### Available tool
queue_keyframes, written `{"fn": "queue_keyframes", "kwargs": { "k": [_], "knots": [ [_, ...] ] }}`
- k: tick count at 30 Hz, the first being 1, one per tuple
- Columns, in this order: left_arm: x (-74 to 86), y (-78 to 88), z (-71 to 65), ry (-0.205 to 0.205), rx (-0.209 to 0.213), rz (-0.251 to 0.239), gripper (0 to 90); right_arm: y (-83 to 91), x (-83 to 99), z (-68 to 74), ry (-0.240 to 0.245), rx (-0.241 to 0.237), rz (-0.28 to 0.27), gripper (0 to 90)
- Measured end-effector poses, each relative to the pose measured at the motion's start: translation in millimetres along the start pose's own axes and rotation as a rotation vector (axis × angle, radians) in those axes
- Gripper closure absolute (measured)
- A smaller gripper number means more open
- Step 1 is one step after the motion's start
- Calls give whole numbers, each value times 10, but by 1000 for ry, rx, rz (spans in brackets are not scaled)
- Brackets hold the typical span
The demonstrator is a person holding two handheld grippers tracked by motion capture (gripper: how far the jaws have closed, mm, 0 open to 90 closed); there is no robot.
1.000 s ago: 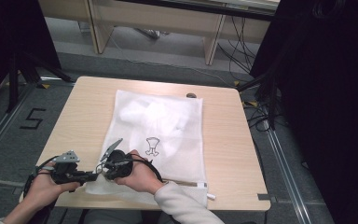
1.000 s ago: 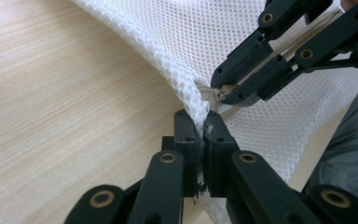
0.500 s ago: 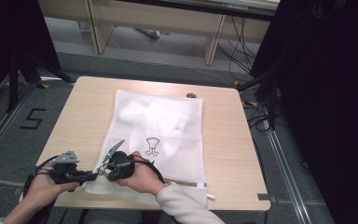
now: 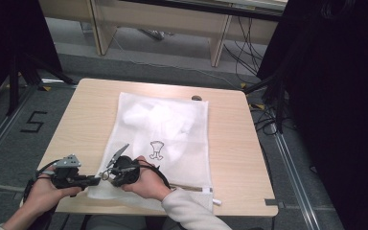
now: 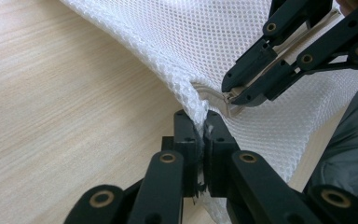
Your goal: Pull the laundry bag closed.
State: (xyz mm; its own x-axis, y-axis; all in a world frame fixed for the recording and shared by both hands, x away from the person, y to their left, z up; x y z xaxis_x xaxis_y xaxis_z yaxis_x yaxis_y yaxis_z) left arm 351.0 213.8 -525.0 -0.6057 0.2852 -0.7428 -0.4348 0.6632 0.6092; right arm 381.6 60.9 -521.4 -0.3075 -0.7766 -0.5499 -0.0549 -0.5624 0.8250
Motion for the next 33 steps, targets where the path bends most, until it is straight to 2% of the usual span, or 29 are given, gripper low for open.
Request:
{"fn": "queue_keyframes", "kwargs": {
  "k": [4,5,8,10,22,29,33],
  "knots": [
    [1,1,2,18,-5,-8,853,1,23,0,3,4,8,823],
    [1,5,11,6,-3,-4,852,2,30,2,-6,6,12,823],
    [1,2,3,16,-7,0,853,10,43,-12,-1,3,7,823],
    [1,6,10,7,-8,1,852,13,43,-11,-3,10,6,823],
    [-3,7,15,12,-12,-6,852,31,83,-16,2,9,14,823],
    [0,5,21,11,-9,-3,852,41,143,-23,-23,9,18,823],
    [0,6,24,12,-12,-6,852,43,148,-27,-16,6,16,823]
  ]
}}
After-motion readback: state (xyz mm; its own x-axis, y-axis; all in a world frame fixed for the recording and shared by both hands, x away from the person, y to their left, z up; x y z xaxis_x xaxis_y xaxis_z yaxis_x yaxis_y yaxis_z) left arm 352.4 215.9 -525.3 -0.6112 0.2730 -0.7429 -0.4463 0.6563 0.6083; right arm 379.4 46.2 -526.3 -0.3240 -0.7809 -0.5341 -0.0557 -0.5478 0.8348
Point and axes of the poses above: each handheld gripper's, and its own axes: y roughly backward along the jaws, x roughly out of its underside, z roughly to its left, the point moved 5 cm from there along -y, roughly forward along the jaws, and after that the axes turned 3 degrees about -z, right-handed, at the moved point
